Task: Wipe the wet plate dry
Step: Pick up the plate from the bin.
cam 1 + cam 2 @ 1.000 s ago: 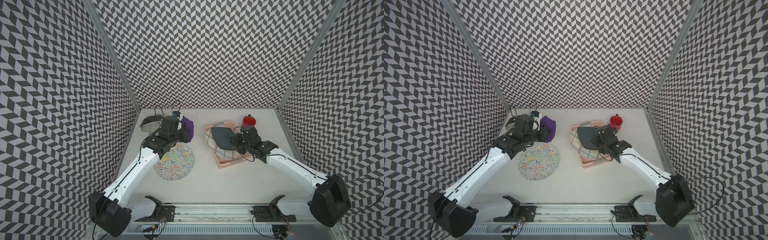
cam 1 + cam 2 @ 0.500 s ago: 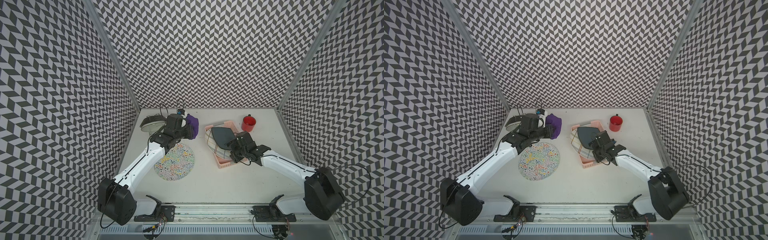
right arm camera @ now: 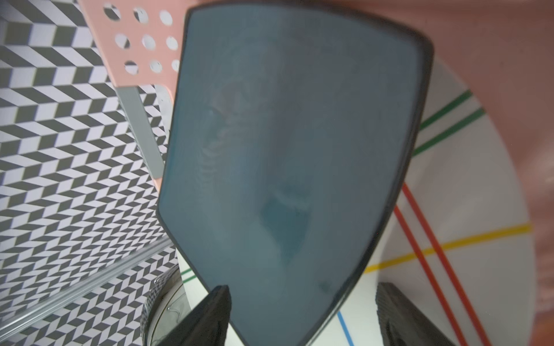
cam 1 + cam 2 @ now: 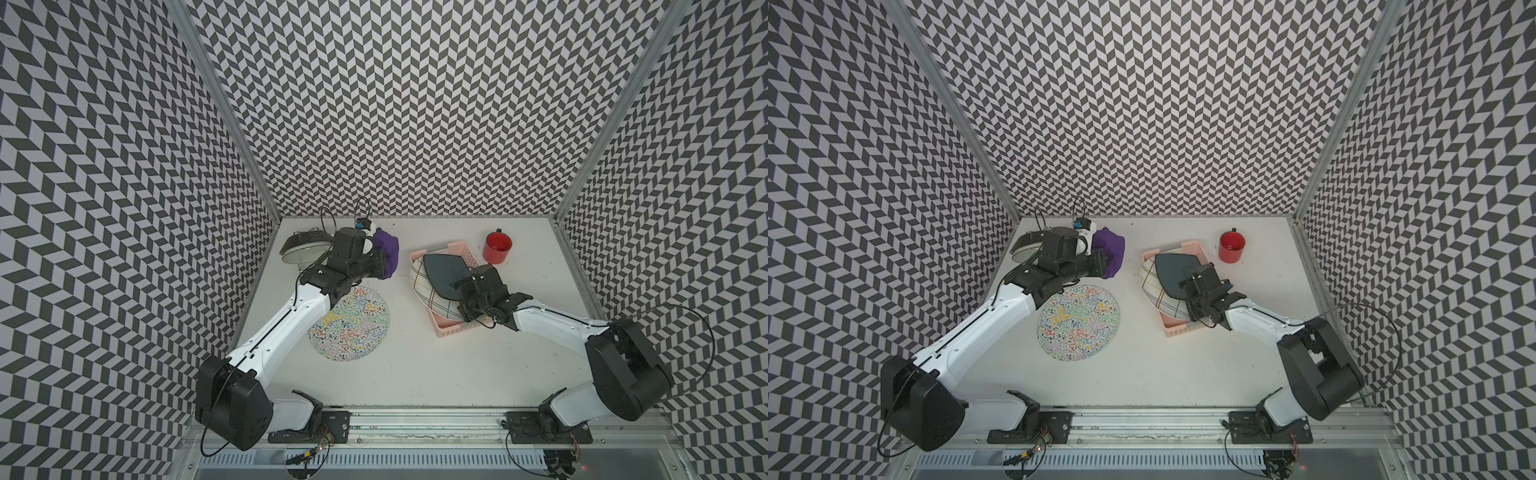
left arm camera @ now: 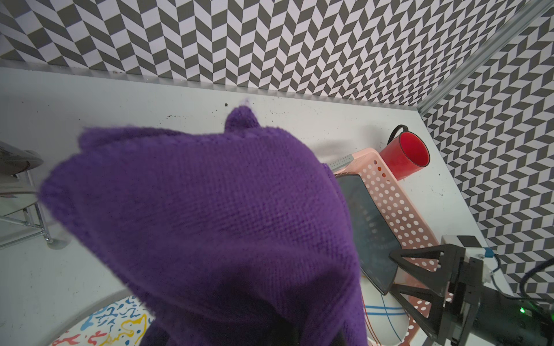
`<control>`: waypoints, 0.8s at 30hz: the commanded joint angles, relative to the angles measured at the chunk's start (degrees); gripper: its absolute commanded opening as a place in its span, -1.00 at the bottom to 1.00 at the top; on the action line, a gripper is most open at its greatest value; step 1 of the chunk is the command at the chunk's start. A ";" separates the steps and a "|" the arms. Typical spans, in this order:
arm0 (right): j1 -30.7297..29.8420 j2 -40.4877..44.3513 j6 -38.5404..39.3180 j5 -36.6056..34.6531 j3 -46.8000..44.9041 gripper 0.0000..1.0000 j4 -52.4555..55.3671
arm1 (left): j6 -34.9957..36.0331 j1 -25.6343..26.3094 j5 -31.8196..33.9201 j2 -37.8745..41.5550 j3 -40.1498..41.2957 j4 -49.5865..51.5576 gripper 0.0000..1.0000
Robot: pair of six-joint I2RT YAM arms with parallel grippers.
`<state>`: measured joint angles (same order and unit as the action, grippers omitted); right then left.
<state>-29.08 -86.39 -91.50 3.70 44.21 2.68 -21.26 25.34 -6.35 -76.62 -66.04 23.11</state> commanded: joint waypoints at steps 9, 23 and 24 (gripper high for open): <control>3.08 -1.57 -0.65 -1.08 -13.29 0.47 -17.86 | 3.14 -0.55 0.89 -1.09 0.01 -2.01 -1.00; 8.01 -5.63 7.45 5.72 -22.40 -0.43 -36.07 | 1.84 -0.56 0.40 -6.94 -3.84 -1.85 -1.00; 8.25 -6.53 7.99 6.48 -22.22 -0.51 -36.53 | 1.71 -0.56 0.51 -6.59 -3.27 -1.85 -1.00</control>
<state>-21.45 -88.53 -84.33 5.50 24.14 -37.06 -19.16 24.97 -6.09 -85.43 -70.89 22.15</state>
